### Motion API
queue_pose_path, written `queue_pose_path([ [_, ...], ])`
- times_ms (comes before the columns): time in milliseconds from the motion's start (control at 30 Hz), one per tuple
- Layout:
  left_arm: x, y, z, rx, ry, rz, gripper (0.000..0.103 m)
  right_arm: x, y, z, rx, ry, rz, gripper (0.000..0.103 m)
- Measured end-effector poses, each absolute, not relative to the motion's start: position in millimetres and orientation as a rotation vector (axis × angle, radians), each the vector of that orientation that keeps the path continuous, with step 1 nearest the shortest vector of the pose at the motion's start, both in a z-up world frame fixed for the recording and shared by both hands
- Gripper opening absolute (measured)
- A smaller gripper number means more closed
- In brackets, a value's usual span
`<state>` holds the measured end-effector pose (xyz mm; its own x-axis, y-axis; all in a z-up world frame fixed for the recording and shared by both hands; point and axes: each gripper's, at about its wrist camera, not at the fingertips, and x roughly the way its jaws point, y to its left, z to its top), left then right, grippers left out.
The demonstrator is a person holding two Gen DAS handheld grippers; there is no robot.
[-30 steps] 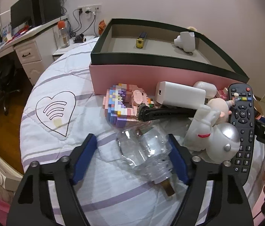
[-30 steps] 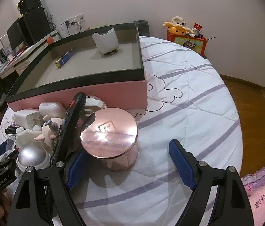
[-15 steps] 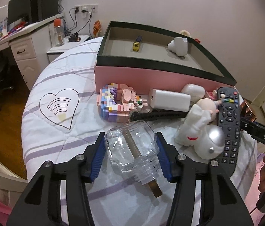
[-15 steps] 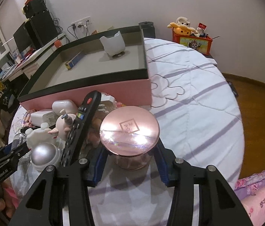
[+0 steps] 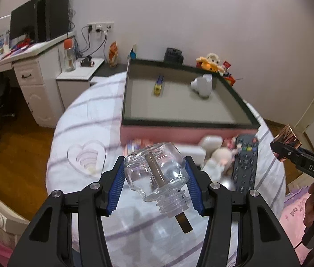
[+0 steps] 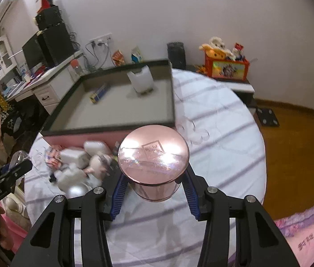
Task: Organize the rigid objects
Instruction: 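Lift both items into the box and open both tools to release them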
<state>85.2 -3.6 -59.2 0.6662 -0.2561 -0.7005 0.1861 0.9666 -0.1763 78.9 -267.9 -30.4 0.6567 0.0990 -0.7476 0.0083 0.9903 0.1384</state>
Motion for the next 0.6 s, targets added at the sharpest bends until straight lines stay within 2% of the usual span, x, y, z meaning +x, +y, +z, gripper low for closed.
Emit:
queue_pose_path([
  [333, 141, -15, -6, -0.060, 0.713, -0.262, 0.052, 131, -244, 26, 0.045, 0.773, 0.095, 0.048],
  [600, 207, -43, -5, -0.035, 0.746, -0.295, 0.052, 201, -237, 16, 0.035, 0.835, 0.117, 0.048],
])
